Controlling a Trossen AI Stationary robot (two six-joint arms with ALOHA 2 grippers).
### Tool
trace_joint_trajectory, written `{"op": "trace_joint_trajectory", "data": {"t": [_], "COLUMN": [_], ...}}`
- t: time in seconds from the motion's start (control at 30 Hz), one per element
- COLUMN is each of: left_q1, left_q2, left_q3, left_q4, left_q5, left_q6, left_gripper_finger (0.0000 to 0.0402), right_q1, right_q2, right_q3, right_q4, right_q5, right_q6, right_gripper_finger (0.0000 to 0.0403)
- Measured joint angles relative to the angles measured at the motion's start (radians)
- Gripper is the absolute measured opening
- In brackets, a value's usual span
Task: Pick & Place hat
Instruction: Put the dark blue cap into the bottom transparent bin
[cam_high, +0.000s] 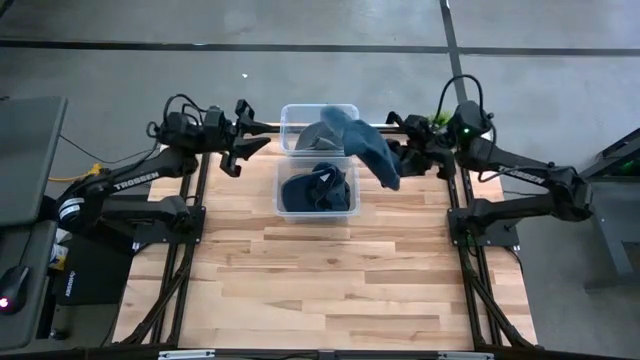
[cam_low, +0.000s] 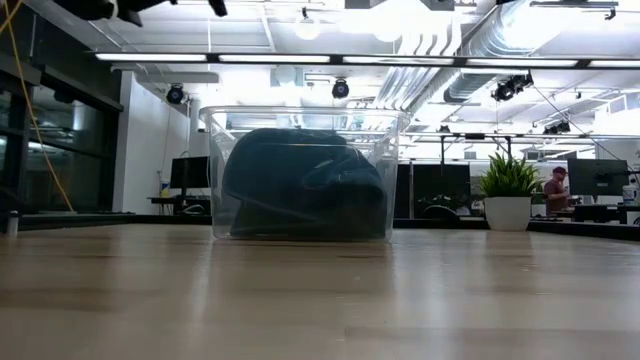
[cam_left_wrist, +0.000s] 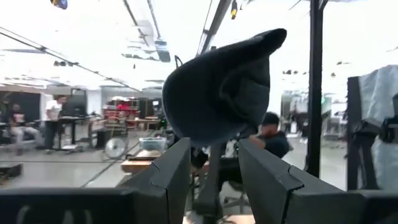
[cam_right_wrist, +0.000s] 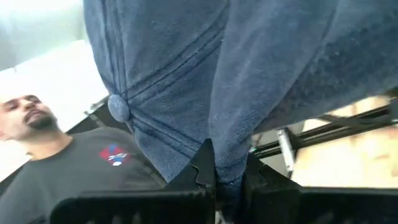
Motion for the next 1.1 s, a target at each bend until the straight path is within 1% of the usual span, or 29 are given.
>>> {"op": "trace_joint_trajectory", "data": {"t": [0.2, 0.4, 0.5, 0.67, 0.83, 1.0, 1.1], "left_q1": [-0.086, -0.154, -0.168, -0.18, -0.18, -0.199, -0.204], "left_q2": [0.076, 0.14, 0.143, 0.142, 0.148, 0.235, 0.29], "left_q3": [0.0, 0.0, 0.0, 0.0, 0.039, 0.127, 0.192], "left_q4": [0.136, 0.172, 0.169, 0.169, 0.169, 0.146, 0.095], "left_q5": [-0.076, -0.188, -0.231, -0.242, -0.213, -0.173, -0.145], "left_q6": [-0.024, -0.019, -0.004, 0.005, -0.02, -0.02, -0.023], "left_gripper_finger": [0.0136, 0.0136, 0.0136, 0.0136, 0.0136, 0.0136, 0.0136], "right_q1": [0.073, 0.126, 0.142, 0.157, 0.168, 0.172, 0.172], "right_q2": [0.083, 0.161, 0.177, 0.179, 0.179, 0.179, 0.179], "right_q3": [0.0, 0.0, 0.0, 0.0, 0.0, 0.0, 0.001], "right_q4": [0.181, 0.378, 0.432, 0.435, 0.453, 0.454, 0.465], "right_q5": [-0.047, -0.054, -0.052, -0.042, -0.022, -0.018, -0.013], "right_q6": [0.114, 0.234, 0.26, 0.257, 0.257, 0.255, 0.252], "right_gripper_finger": [0.0008, 0.0008, 0.0008, 0.0008, 0.0008, 0.0008, 0.0008]}}
